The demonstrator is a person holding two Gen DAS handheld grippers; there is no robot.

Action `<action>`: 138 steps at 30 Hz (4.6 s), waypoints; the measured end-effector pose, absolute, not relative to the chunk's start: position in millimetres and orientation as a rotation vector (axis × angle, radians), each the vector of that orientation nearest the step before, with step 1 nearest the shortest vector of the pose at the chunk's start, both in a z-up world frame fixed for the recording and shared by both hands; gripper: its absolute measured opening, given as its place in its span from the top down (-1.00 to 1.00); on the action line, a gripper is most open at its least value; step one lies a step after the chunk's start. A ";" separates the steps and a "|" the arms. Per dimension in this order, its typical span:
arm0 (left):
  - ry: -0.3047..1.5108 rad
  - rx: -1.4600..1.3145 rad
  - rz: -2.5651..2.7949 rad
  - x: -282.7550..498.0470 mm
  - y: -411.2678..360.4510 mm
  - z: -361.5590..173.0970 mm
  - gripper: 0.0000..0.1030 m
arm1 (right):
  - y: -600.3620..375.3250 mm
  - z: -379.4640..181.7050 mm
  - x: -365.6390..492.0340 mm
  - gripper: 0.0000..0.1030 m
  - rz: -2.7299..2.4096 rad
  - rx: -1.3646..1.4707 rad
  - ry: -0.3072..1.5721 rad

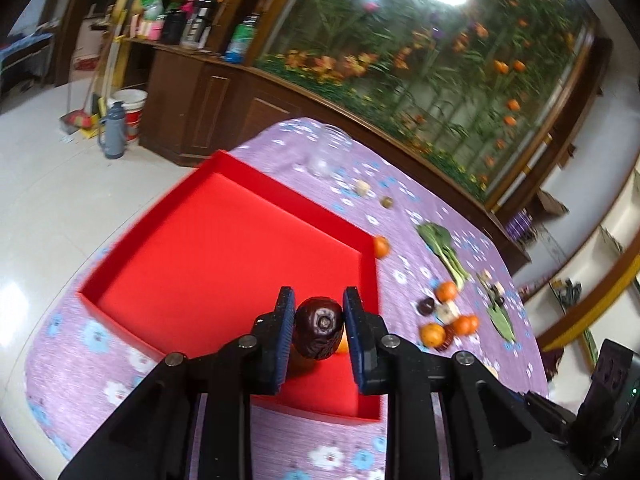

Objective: Organize fruits
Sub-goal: 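Carry the date and block into the red tray and open both tools, then move both open tools back over the remaining fruits, then grasp a mandarin with the left tool while the right tool grasps an orange, then carry both citrus fruits over the red tray and open both tools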

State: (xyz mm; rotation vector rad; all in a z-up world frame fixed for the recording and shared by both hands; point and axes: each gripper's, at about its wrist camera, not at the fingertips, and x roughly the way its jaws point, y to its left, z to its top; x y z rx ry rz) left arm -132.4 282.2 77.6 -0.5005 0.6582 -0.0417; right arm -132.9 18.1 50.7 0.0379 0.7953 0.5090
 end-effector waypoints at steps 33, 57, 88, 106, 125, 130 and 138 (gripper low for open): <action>0.701 -0.629 0.056 -105.9 355.8 43.3 -0.10 | 181.2 12.4 -30.0 0.05 0.671 -0.035 0.956; 0.751 -0.500 -0.010 -107.1 266.9 76.1 -0.44 | 78.1 27.0 -46.5 -0.15 0.476 0.029 0.857; 0.908 -0.104 -0.278 -35.5 88.0 37.2 0.32 | -134.2 3.1 -11.9 -0.15 0.224 0.305 0.838; 0.945 -0.041 -0.382 -13.3 56.7 12.2 0.43 | -144.5 -21.2 18.6 0.16 0.296 0.459 0.853; 0.870 -0.157 -0.336 -47.0 84.3 41.7 0.44 | -141.9 -5.0 4.7 0.31 0.292 0.388 0.782; 0.849 -0.188 -0.316 -59.1 100.0 48.6 0.44 | -140.6 -4.9 -0.1 0.32 0.267 0.348 0.776; 0.807 -0.237 -0.279 -79.5 136.0 58.4 0.43 | -155.8 5.4 -20.3 0.32 0.248 0.391 0.743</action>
